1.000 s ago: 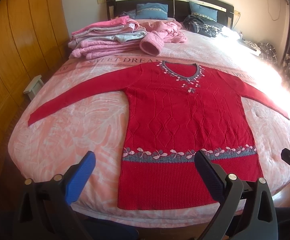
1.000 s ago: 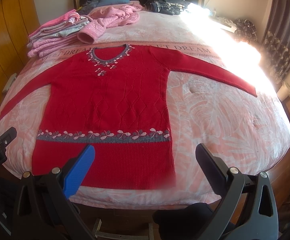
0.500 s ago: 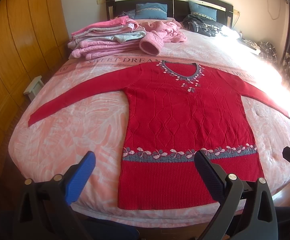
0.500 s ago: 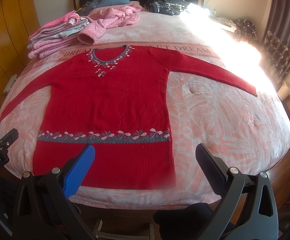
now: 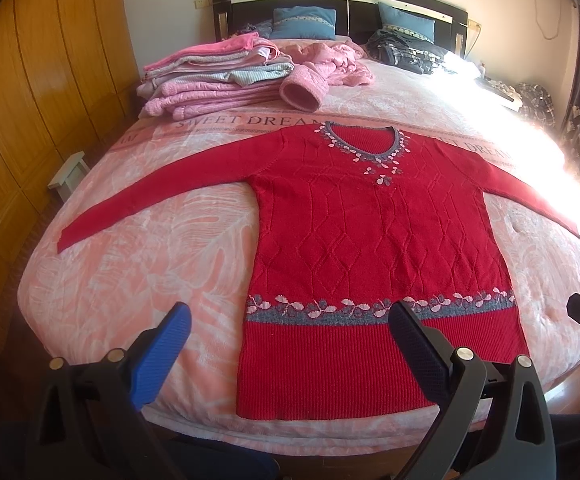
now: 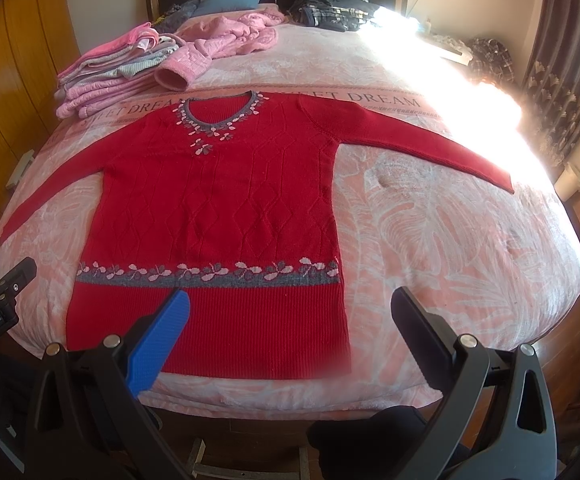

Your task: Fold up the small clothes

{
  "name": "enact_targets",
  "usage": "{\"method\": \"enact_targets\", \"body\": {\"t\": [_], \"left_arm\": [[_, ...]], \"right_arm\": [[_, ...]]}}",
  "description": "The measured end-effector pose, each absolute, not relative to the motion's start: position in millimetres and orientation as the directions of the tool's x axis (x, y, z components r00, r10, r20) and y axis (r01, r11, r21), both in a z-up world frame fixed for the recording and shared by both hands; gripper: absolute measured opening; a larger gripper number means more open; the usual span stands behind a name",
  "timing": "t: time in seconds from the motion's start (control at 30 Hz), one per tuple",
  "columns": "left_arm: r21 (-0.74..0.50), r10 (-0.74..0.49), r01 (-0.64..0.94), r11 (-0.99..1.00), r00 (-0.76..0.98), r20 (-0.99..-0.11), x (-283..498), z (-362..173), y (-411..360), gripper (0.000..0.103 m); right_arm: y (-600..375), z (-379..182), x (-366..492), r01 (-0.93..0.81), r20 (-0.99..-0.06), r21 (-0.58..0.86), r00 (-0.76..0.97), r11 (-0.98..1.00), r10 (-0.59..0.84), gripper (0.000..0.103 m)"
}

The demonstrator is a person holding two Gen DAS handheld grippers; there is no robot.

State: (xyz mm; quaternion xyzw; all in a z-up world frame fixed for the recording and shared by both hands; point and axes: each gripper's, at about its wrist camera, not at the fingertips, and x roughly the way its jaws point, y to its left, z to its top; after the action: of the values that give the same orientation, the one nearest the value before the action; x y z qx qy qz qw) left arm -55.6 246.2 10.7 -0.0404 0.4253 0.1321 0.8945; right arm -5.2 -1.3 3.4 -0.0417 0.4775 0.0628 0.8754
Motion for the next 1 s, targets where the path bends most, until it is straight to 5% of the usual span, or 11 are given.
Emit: {"method": "enact_targets", "body": {"t": [1.0], "left_arm": [[-0.059, 0.110, -0.253, 0.966, 0.604, -0.790, -30.2, 2.1, 250.2, 0.099]], "right_arm": [[-27.9, 6.0, 18.2, -0.068, -0.825, 0.040, 0.561, 0.997, 0.071, 0.100]]}}
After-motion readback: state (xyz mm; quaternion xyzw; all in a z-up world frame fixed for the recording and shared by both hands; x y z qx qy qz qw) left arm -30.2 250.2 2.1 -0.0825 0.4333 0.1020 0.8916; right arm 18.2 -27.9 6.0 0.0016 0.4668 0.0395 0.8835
